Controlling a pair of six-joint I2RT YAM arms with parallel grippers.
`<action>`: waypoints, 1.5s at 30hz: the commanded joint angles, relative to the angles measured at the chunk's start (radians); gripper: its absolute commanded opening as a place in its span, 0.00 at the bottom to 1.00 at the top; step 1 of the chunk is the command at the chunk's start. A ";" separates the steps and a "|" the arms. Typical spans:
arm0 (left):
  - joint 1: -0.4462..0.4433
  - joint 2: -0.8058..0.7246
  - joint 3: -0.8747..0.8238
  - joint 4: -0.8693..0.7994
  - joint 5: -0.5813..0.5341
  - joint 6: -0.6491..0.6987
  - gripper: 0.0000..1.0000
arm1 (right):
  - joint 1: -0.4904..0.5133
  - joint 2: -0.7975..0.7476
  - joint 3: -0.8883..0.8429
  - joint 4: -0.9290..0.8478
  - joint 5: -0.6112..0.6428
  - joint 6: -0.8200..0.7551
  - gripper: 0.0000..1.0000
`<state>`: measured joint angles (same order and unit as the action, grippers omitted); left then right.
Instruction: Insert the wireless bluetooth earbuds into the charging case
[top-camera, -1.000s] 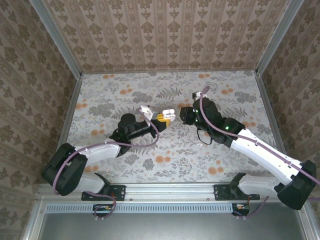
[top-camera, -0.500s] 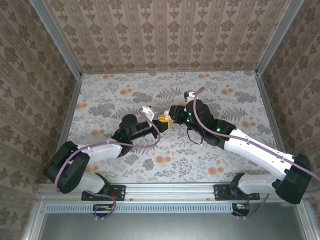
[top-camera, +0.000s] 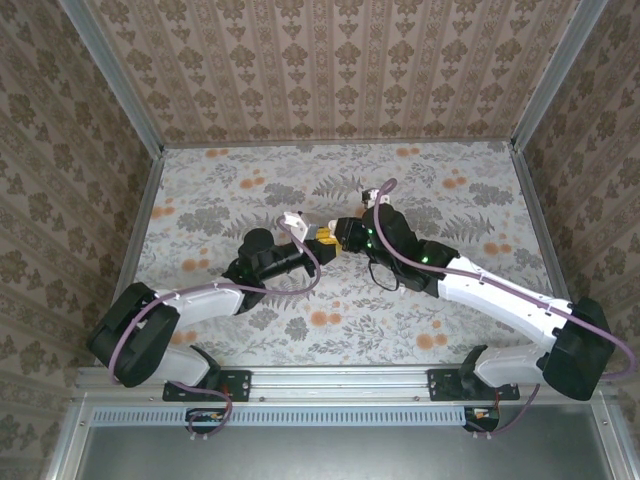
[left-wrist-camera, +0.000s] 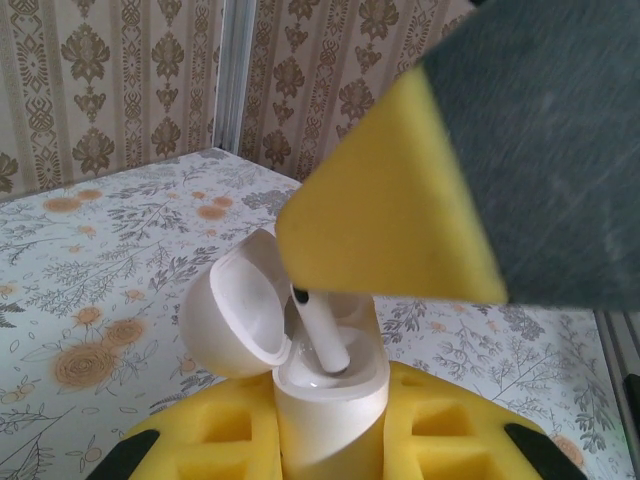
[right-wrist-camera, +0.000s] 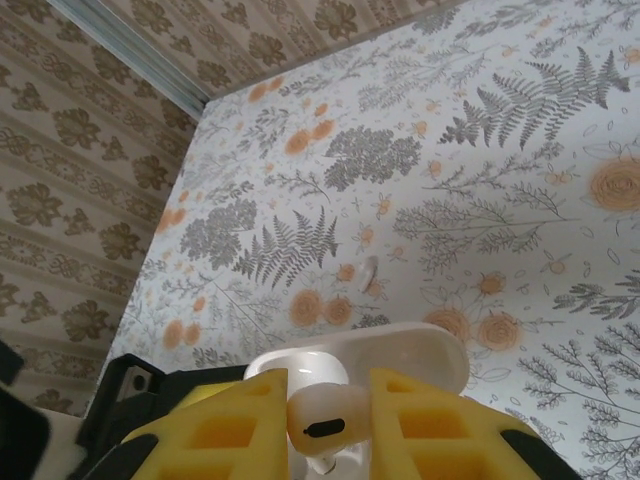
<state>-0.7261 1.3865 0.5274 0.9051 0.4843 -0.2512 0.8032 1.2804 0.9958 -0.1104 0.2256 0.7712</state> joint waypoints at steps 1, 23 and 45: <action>-0.009 -0.039 0.011 0.038 -0.004 -0.017 0.00 | 0.010 0.008 -0.019 0.049 -0.004 0.013 0.20; -0.013 -0.045 0.016 0.049 -0.027 -0.026 0.00 | 0.037 -0.009 -0.043 0.110 -0.020 0.063 0.20; -0.012 -0.075 0.024 0.055 -0.059 -0.024 0.00 | 0.057 -0.061 -0.121 0.106 -0.008 0.071 0.24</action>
<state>-0.7383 1.3575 0.5274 0.8780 0.4526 -0.2623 0.8436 1.2362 0.9035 0.0463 0.2291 0.8234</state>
